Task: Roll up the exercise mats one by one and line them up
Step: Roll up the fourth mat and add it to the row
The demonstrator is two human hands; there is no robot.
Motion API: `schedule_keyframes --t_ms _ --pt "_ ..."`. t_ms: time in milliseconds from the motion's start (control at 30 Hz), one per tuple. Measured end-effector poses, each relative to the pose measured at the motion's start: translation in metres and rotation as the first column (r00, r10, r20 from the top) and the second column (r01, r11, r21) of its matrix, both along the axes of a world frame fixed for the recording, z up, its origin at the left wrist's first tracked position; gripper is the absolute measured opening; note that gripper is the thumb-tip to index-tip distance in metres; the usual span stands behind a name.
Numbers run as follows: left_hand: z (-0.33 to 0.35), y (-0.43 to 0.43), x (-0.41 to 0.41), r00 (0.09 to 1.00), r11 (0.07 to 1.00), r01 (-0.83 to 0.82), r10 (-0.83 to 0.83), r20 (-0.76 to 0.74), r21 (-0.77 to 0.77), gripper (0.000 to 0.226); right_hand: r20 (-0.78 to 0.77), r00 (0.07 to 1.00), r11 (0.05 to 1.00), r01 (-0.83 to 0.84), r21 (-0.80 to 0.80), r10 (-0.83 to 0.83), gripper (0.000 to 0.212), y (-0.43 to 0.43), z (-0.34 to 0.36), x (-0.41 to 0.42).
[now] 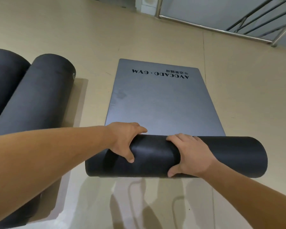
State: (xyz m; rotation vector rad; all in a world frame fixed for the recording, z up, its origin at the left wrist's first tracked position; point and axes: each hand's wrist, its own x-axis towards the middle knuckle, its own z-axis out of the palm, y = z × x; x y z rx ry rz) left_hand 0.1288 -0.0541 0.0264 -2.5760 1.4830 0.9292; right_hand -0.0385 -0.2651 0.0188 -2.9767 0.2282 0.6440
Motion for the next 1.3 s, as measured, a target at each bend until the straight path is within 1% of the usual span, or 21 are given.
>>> schedule_keyframes --t_ms 67,100,133,167,233,267,400,433,467,533,600,667,733,800,900,967,1033,1100,1133,1233,1300 --pt "0.004 0.009 -0.011 0.967 0.996 0.064 -0.045 0.25 -0.067 0.074 0.018 0.999 0.996 0.043 0.073 -0.045 0.106 -0.012 0.005 0.012" --pt "0.001 0.015 -0.022 0.941 0.992 0.084 -0.049 0.333 -0.091 0.061 0.007 0.998 0.994 0.068 0.084 -0.069 0.105 -0.016 0.007 0.02" --pt "-0.004 0.021 -0.033 0.925 0.993 0.095 -0.063 0.374 -0.069 0.058 -0.022 0.996 0.994 0.084 0.069 -0.083 0.104 -0.019 0.011 0.03" --pt "-0.009 0.026 -0.045 0.92 0.995 0.102 -0.091 0.382 -0.008 0.069 -0.054 0.995 0.996 0.089 0.031 -0.088 0.103 -0.019 0.015 0.04" --pt "-0.025 0.03 -0.058 0.906 0.979 0.091 -0.157 0.392 0.181 0.106 -0.069 0.994 0.994 0.084 -0.072 -0.089 0.099 -0.016 0.02 0.057" --pt "-0.032 0.028 -0.058 0.894 0.973 0.083 -0.169 0.415 0.216 0.118 -0.053 0.995 0.991 0.076 -0.107 -0.083 0.095 -0.014 0.02 0.062" --pt "-0.048 0.009 -0.036 0.884 0.991 0.004 -0.066 0.463 0.132 0.132 -0.023 0.996 0.995 0.09 -0.043 -0.091 0.073 -0.014 0.014 0.064" --pt "-0.05 0.003 -0.032 0.883 0.993 -0.019 -0.037 0.467 0.114 0.131 -0.042 0.996 0.997 0.076 -0.02 -0.077 0.078 -0.017 0.013 0.062" --pt "-0.052 -0.002 -0.029 0.882 0.995 -0.034 -0.016 0.471 0.098 0.129 -0.077 0.996 0.998 0.054 -0.01 -0.055 0.092 -0.019 0.012 0.06" --pt "-0.055 -0.007 -0.023 0.884 0.998 -0.038 0.006 0.467 0.058 0.118 -0.139 0.99 0.999 0.01 -0.05 -0.017 0.129 -0.017 0.003 0.055" --pt "-0.055 -0.01 -0.014 0.898 0.999 -0.037 0.027 0.44 0.014 0.108 -0.083 0.997 0.987 -0.022 -0.157 0.009 0.142 -0.01 -0.014 0.051" --pt "-0.053 -0.011 -0.007 0.91 0.999 -0.035 0.037 0.413 -0.013 0.103 0.031 0.999 0.976 -0.028 -0.214 0.036 0.134 -0.009 -0.026 0.052" --pt "-0.048 -0.012 -0.002 0.915 0.999 -0.044 0.049 0.401 -0.022 0.098 0.067 0.996 0.978 -0.045 -0.203 0.06 0.127 -0.015 -0.024 0.058" --pt "-0.037 -0.011 -0.005 0.93 0.998 -0.062 0.06 0.363 -0.006 0.09 0.042 0.997 0.987 -0.055 -0.154 0.062 0.121 -0.018 -0.012 0.062" --pt "-0.019 -0.005 -0.02 0.96 0.998 -0.047 0.033 0.279 0.043 0.079 -0.089 0.993 0.994 -0.087 -0.062 0.081 0.111 -0.017 0.005 0.056" --pt "-0.01 0.001 -0.032 0.988 0.996 -0.03 0.017 0.151 0.081 0.077 -0.234 0.969 0.997 -0.073 0.04 0.08 0.107 -0.016 0.018 0.047" --pt "-0.006 0.008 -0.042 0.996 0.99 -0.019 0.031 -0.079 0.143 0.08 -0.42 0.907 0.982 0.046 0.183 0.035 0.102 -0.016 0.029 0.036" --pt "-0.007 0.016 -0.048 0.929 0.976 -0.007 0.087 -0.36 0.218 0.08 -0.604 0.797 0.945 0.184 0.272 0.019 0.098 -0.011 0.027 0.024" --pt "-0.01 0.02 -0.051 0.887 0.965 0.007 0.115 -0.447 0.262 0.079 -0.661 0.75 0.933 0.211 0.291 0.037 0.096 -0.007 0.021 0.017" --pt "-0.015 0.031 -0.053 0.861 0.961 0.03 0.115 -0.495 0.275 0.083 -0.695 0.715 0.917 0.223 0.33 0.077 0.096 0.0 0.003 0.009" --pt "-0.012 0.032 -0.043 0.9 0.975 -0.014 0.11 -0.423 0.223 0.1 -0.624 0.781 0.917 0.241 0.316 0.01 0.098 -0.007 0.005 0.015"
